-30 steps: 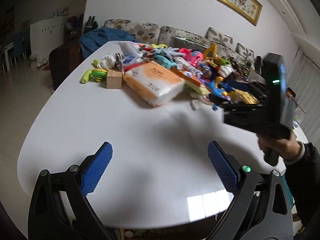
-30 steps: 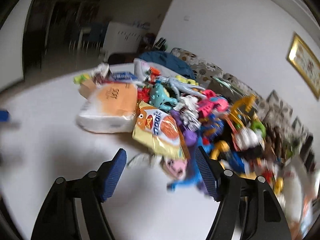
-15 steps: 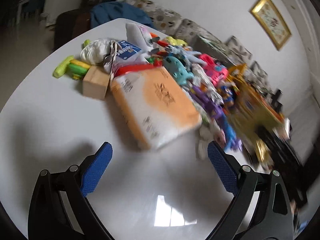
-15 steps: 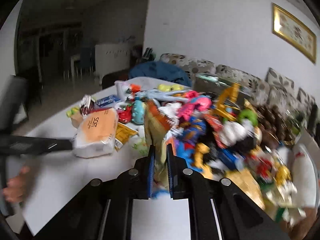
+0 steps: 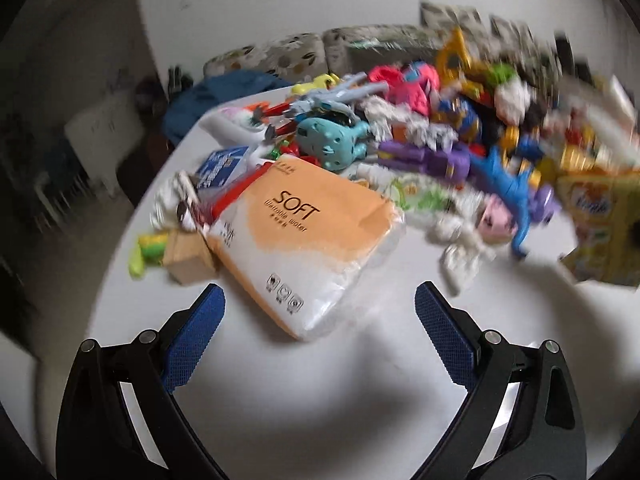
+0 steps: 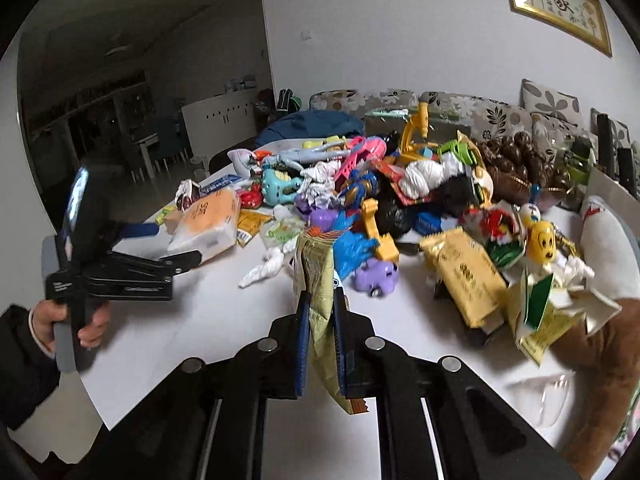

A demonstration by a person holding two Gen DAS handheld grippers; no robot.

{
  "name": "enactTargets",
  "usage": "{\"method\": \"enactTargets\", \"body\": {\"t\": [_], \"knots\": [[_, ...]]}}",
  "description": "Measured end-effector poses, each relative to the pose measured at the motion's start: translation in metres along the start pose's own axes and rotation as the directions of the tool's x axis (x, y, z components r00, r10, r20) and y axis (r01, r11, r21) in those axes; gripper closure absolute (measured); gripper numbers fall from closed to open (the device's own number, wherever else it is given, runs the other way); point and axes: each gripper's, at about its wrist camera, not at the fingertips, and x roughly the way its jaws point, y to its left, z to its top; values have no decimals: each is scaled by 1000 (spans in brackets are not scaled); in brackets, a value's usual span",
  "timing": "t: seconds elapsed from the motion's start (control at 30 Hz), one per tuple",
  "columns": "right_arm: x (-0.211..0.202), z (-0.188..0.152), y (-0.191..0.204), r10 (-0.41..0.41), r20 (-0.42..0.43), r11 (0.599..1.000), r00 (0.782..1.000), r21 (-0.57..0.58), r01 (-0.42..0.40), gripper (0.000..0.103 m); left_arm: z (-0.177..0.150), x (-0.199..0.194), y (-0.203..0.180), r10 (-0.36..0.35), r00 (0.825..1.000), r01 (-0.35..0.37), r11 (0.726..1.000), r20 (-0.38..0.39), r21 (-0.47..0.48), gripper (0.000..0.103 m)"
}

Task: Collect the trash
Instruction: 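Grasp the SOFT tissue pack with the left tool while the right tool grasps a yellow-green snack bag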

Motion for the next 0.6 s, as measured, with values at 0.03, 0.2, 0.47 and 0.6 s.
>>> {"method": "enactTargets", "body": {"t": [0.03,0.2,0.47,0.6], "knots": [[0,-2,-1,1,-1,1000,1000,2,-1,92,1,3,-4,11,1000,-11,999,-9,33,10],[2,-6,-5,19,-2,999,1000,35,-19,92,10,22,-29,146,989,-145,969,7,202,10],[6,-4,-4,31,1,999,1000,31,-31,92,29,54,-25,199,980,-192,951,-4,243,32],[2,-3,1,26,6,1000,1000,17,-26,92,34,21,-5,88,995,-94,988,57,120,60]]}}
